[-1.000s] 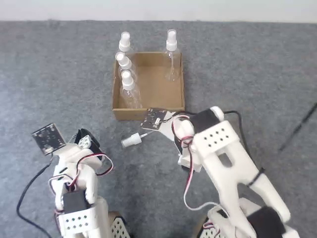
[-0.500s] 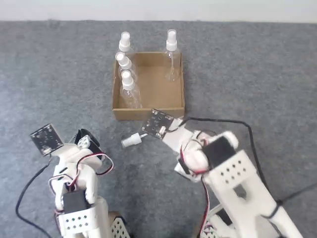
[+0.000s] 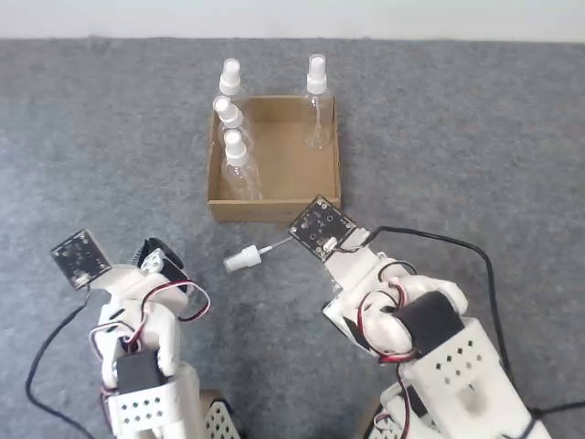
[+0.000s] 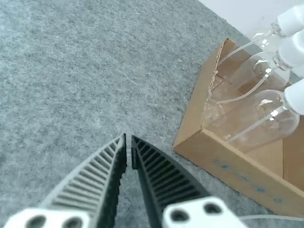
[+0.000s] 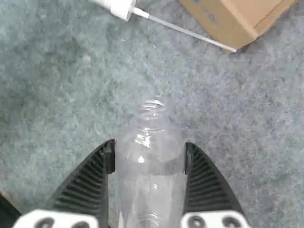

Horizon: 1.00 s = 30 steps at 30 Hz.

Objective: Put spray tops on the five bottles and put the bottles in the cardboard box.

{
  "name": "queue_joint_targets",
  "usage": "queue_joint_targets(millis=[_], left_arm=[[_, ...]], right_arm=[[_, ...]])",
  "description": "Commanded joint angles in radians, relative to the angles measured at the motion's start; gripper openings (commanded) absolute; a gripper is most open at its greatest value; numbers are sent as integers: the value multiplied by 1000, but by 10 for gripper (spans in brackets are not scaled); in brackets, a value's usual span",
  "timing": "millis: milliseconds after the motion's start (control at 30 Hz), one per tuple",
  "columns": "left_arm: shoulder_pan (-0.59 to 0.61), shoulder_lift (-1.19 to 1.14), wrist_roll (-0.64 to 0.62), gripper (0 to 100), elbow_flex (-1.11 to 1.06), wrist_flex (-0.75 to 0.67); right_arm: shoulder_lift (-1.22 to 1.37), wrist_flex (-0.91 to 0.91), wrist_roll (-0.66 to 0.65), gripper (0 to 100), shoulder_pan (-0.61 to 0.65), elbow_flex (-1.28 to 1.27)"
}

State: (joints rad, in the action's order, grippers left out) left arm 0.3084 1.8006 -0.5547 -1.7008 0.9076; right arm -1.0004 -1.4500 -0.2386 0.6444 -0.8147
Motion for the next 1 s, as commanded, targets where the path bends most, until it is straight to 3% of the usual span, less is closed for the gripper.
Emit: queue_joint_targets(millis=[0, 133, 367, 533, 967], left_arm=[[-5, 20, -23, 13, 16, 0], [0, 20, -26, 13, 35, 9], [5, 20, -54, 14, 188, 180], [3, 20, -6, 14, 328, 318], [-6, 14, -12, 14, 407, 328]], right_arm=[[-31, 67, 78, 28, 8, -9], [-31, 107, 160, 28, -36, -12], [-31, 120, 206, 27, -116, -12], [-31, 131, 206, 27, -131, -12], [-31, 177, 206, 27, -133, -55]])
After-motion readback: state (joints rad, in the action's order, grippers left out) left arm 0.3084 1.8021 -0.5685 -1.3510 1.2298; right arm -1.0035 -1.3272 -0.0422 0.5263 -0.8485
